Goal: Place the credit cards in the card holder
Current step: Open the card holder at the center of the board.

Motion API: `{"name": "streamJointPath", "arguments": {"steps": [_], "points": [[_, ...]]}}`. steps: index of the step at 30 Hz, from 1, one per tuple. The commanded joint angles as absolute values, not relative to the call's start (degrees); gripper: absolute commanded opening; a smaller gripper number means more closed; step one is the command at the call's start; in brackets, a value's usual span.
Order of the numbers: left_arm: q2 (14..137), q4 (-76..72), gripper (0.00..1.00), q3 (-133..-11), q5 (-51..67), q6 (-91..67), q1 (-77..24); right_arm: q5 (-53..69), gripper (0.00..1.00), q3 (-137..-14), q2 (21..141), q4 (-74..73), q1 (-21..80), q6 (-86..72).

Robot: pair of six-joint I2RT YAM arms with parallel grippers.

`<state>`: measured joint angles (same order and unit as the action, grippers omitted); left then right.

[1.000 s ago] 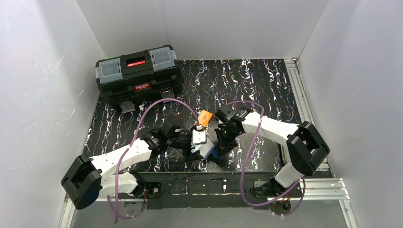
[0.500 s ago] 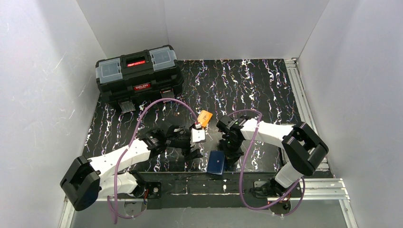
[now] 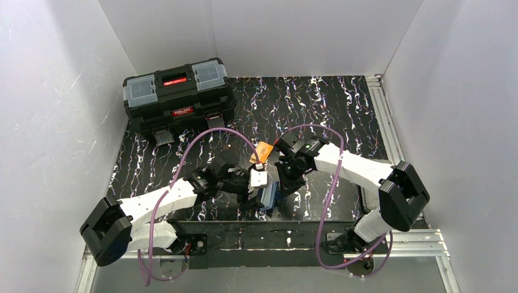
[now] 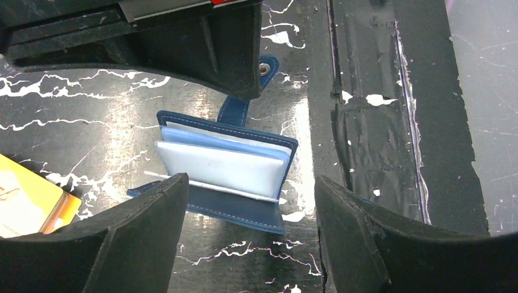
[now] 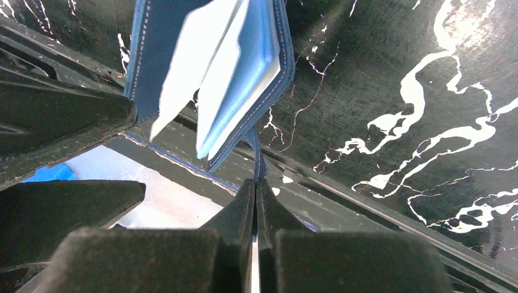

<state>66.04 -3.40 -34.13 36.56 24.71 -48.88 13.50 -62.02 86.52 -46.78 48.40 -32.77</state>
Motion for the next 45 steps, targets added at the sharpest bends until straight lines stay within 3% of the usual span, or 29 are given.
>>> {"name": "streamJointPath", "arguments": {"steps": [1,20,30,45], "points": [[64.98,-2.69,0.74,-34.12,38.38,26.46,-49.14,14.65,0.01,-62.40,86.08,-47.66,48.86,-32.80],[67.67,-8.00,0.73,-35.36,39.78,30.00,-51.26,14.74,0.01,-65.22,86.42,-48.19,49.66,-32.69],[69.50,-7.99,0.71,-31.52,34.67,38.36,-51.89,14.85,0.01,-62.96,86.39,-47.22,49.75,-32.74],[71.47,-15.14,0.70,-33.39,31.72,36.32,-51.91,15.73,0.01,-62.18,86.85,-46.23,49.72,-32.37]]}}
